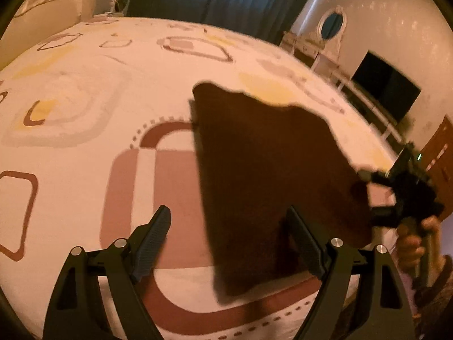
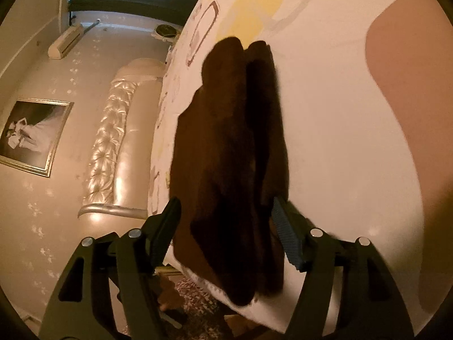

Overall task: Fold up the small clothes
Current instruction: 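Grasp the folded sweater edge with the right gripper and adjust it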

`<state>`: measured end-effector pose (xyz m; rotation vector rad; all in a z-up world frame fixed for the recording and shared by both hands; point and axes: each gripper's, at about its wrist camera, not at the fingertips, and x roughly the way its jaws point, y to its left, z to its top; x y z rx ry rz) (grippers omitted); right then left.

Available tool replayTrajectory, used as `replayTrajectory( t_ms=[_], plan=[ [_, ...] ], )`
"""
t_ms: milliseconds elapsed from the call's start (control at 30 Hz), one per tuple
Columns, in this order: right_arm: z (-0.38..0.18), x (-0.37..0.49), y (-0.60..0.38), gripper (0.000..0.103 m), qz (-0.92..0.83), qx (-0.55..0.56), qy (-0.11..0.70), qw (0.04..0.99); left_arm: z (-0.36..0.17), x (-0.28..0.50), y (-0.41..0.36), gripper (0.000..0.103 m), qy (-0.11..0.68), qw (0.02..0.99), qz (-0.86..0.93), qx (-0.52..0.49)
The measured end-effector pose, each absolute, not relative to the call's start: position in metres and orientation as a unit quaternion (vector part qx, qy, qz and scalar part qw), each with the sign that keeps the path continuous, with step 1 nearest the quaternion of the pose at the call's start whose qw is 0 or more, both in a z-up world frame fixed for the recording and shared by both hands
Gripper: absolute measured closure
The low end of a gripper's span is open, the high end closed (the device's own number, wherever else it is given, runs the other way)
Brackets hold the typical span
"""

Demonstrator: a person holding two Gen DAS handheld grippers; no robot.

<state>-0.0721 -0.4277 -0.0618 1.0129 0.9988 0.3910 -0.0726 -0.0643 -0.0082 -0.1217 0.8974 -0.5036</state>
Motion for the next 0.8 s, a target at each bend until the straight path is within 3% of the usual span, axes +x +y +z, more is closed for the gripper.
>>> replayTrajectory(
  t_ms=[33,100,200,433,533,633,700,800],
  plan=[
    [-0.064,-0.070,-0.428,0.044,0.178,0.462,0.455,0.740,-0.013,-0.072,-0.067,0.020,0.434,0.867,-0.237,-0.051],
    [-0.067,-0.069,-0.430,0.075,0.167,0.450,0.464,0.745,-0.021,-0.070,-0.066,0.020,0.442,0.865,-0.233,-0.051],
    [-0.078,-0.069,-0.437,0.084,0.166,0.451,0.466,0.743,-0.025,-0.070,-0.064,0.020,0.443,0.864,-0.234,-0.053],
    [-0.088,-0.071,-0.442,0.086,0.192,0.473,0.444,0.737,-0.028,-0.071,-0.064,0.019,0.440,0.866,-0.234,-0.038],
    [-0.085,-0.071,-0.446,0.083,0.202,0.475,0.444,0.732,-0.025,-0.072,-0.059,0.019,0.439,0.864,-0.243,-0.047],
    [-0.072,-0.075,-0.455,0.064,0.202,0.458,0.441,0.745,-0.013,-0.073,-0.048,0.019,0.437,0.856,-0.267,-0.073],
    [-0.062,-0.075,-0.464,0.044,0.199,0.447,0.430,0.759,-0.004,-0.069,-0.042,0.019,0.424,0.856,-0.284,-0.080],
    [-0.055,-0.062,-0.474,0.038,0.195,0.448,0.414,0.768,0.003,-0.050,-0.036,0.019,0.418,0.853,-0.302,-0.084]
  ],
)
